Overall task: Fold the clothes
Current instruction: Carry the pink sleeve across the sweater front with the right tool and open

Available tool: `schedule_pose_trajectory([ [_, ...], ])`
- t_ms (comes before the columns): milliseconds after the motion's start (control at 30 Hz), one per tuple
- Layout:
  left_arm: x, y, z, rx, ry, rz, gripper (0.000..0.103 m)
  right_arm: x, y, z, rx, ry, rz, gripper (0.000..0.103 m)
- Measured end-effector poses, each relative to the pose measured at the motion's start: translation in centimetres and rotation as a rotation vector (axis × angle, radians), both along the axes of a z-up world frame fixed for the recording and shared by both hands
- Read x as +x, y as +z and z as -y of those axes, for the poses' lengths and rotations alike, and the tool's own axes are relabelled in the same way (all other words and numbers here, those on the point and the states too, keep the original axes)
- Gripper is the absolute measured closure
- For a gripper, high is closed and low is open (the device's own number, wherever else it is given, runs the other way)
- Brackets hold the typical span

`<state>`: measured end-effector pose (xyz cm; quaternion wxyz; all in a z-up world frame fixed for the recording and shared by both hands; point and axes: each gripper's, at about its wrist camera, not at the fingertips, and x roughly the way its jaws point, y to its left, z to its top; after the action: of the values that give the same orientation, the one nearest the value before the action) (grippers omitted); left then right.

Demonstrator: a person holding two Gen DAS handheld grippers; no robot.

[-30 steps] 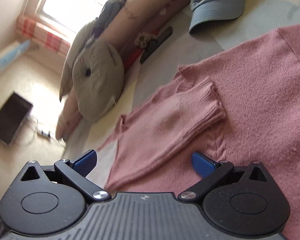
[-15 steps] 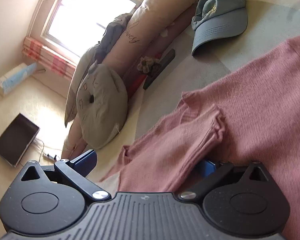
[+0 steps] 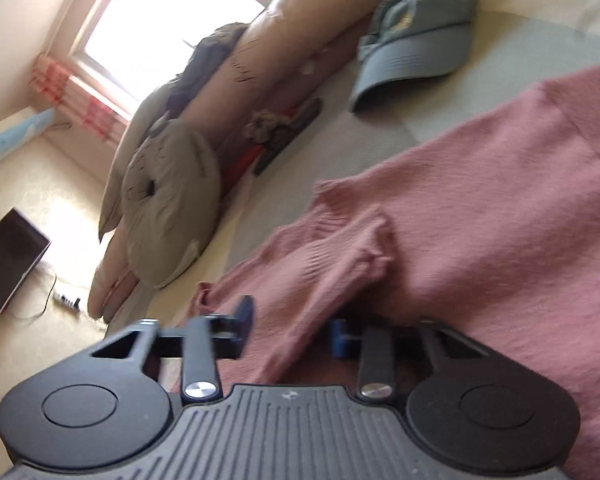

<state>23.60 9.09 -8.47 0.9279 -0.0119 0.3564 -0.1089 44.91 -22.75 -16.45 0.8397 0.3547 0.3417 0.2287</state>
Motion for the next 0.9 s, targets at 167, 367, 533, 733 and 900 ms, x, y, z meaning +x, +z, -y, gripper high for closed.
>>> schedule_pose_trajectory([
  [167, -0.8, 0.7, -0.2, 0.001, 0.001, 0.007, 0.001, 0.7, -0.3, 0.7, 0.001, -0.05, -0.074, 0.095],
  [367, -1.4, 1.7, -0.7, 0.023, 0.004, 0.024, 0.001, -1.2, 2.7, 0.4, -0.02, -0.026, -0.055, 0.093],
  [533, -1.4, 2.0, -0.5, 0.028, -0.001, 0.029, 0.001, -4.0, 4.8, 0.5, -0.062, -0.023, -0.029, 0.093],
  [733, -1.1, 1.8, -0.3, 0.033, -0.016, 0.025, 0.001, -4.2, 4.4, 0.5, -0.221, -0.071, -0.081, 0.075],
  [900, 0.2, 2.1, -0.5, 0.066, -0.025, 0.061, 0.001, -6.5, 4.7, 1.3, -0.34, -0.16, -0.057, 0.046],
])
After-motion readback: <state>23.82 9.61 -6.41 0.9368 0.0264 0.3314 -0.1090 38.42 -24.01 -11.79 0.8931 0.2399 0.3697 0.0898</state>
